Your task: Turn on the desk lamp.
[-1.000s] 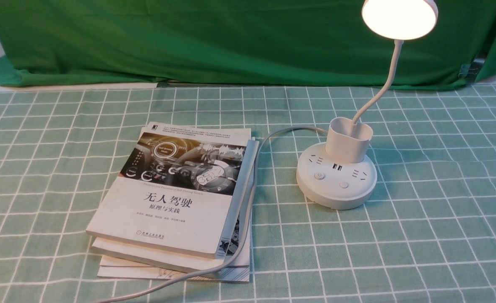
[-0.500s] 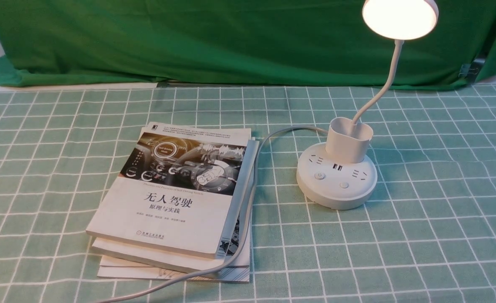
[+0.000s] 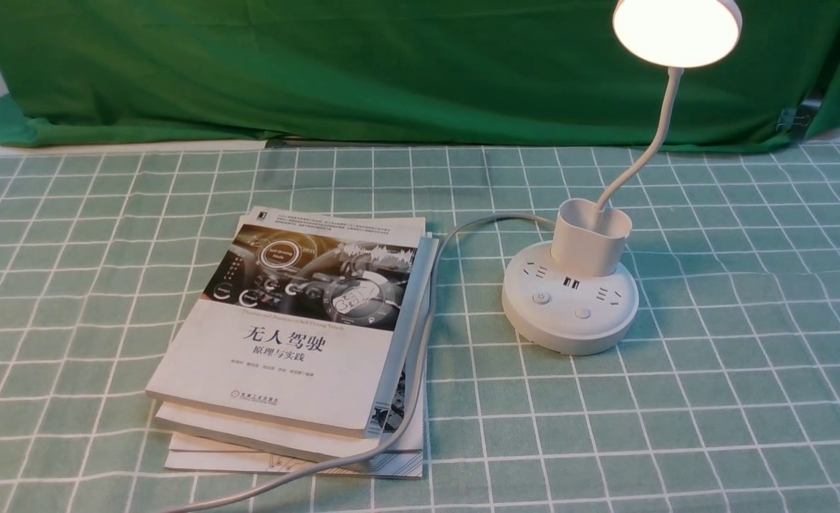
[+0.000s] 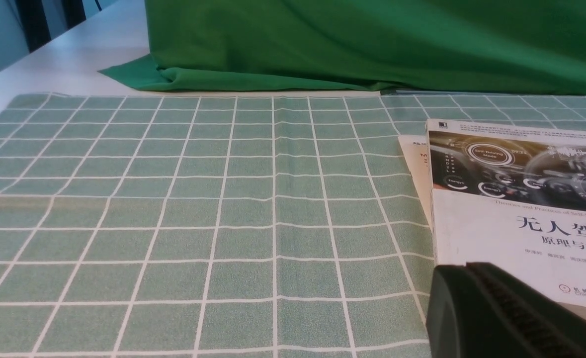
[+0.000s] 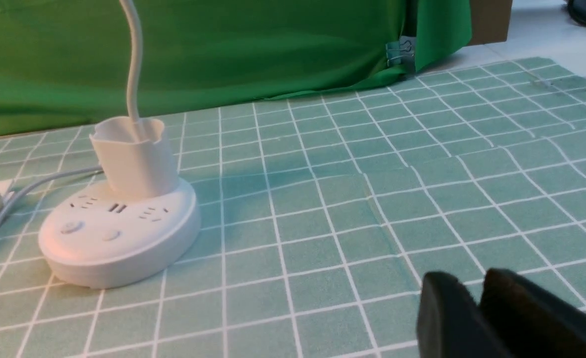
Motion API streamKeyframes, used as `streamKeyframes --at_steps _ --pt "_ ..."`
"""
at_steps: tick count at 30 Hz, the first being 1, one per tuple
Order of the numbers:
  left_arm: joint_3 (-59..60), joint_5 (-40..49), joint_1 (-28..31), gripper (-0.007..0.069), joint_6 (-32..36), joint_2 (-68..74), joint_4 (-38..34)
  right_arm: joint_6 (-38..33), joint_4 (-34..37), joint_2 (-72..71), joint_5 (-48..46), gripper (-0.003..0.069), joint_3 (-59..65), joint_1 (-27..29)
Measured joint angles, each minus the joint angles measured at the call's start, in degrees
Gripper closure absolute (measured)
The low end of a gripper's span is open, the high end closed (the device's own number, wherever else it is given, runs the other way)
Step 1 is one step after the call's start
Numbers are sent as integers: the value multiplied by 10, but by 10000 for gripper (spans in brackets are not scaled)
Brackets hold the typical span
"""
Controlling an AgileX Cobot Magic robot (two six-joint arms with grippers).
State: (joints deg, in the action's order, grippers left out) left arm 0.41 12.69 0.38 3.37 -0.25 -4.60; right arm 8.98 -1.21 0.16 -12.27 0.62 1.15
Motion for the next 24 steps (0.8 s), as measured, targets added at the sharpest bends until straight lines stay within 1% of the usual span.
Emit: streamKeyframes --at_steps 5,24 --pt "0 0 0 603 0 0 0 -14 0 0 0 484 0 0" --pt "0 0 0 603 0 0 0 -14 0 0 0 449 0 0"
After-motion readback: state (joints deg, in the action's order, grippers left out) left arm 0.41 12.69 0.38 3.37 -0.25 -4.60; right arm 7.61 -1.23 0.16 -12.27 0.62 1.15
